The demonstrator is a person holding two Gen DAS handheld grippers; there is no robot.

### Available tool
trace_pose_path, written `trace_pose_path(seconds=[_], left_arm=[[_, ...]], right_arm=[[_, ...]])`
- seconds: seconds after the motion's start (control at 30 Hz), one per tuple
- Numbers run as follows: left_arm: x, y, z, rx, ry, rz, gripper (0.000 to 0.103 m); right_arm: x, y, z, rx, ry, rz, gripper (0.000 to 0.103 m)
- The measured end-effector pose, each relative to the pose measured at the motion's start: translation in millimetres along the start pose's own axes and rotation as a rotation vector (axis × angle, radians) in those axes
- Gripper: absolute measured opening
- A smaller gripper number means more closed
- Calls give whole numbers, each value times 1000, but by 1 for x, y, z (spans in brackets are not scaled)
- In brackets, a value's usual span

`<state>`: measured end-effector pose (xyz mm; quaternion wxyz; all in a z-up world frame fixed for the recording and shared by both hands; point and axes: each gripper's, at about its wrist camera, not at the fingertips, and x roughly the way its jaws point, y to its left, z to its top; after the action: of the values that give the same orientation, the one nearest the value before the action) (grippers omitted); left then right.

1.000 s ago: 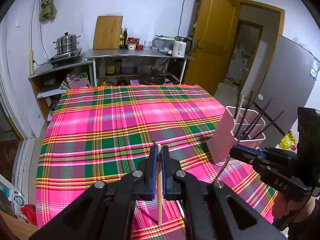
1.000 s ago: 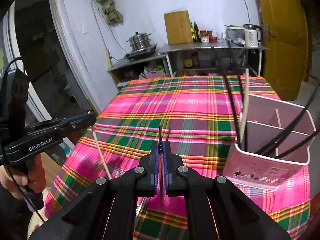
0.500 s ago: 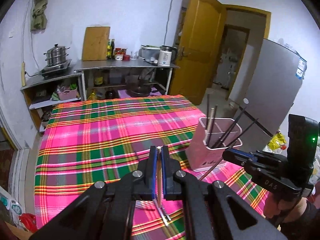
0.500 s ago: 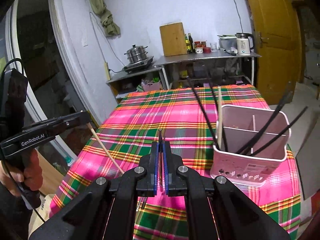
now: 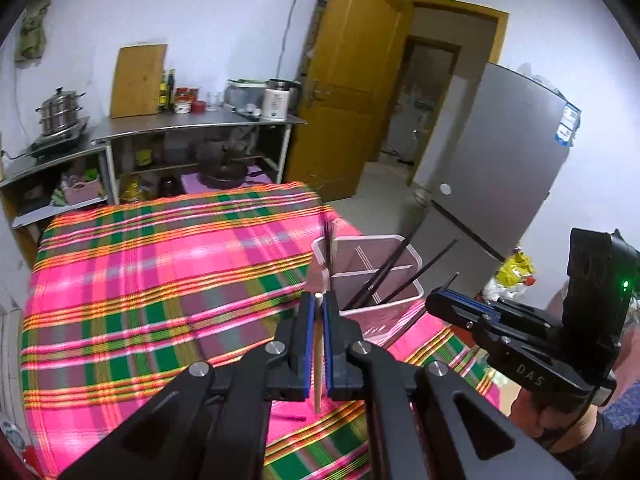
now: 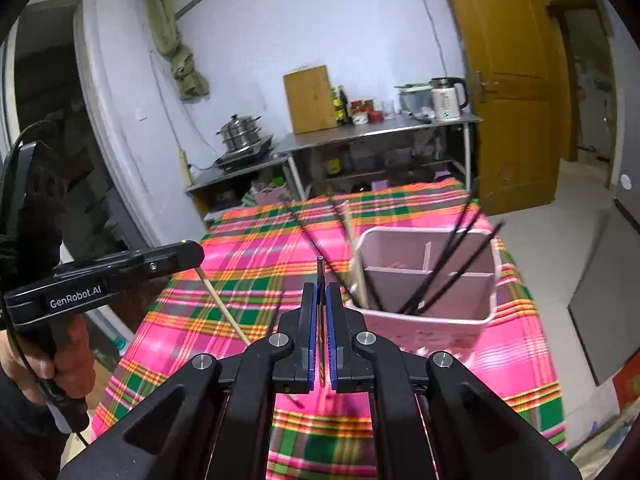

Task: Organize utensils
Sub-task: 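Lift both held chopsticks upright and carry them over the pink holder, then open the left tool into the holder while the right tool releases its chopstick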

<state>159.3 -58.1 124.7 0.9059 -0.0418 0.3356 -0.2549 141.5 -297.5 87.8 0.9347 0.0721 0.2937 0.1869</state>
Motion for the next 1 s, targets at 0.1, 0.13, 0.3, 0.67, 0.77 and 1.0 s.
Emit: trace_pose_path(seconds=[0.1, 0.13, 0.3, 0.67, 0.77, 1.0], left_arm=[[3, -12, 15, 7, -20, -28, 5], [3, -15, 21, 12, -28, -35, 5], [8, -26, 51, 23, -68, -55, 5], [39, -31, 85, 23, -104, -38, 5], [51, -28, 84, 11, -93, -38, 5], [78, -25, 67, 19, -47, -20, 5]], right_arm=[[-11, -10, 11, 11, -34, -22, 4], [-15, -14, 16, 17, -50, -30, 4], [-26, -28, 34, 30, -105, -52, 4], [-17, -48, 55, 65, -155, -91, 4], [-10, -52, 55, 77, -154, -98, 4], [16, -55, 43, 80, -120, -121, 4]])
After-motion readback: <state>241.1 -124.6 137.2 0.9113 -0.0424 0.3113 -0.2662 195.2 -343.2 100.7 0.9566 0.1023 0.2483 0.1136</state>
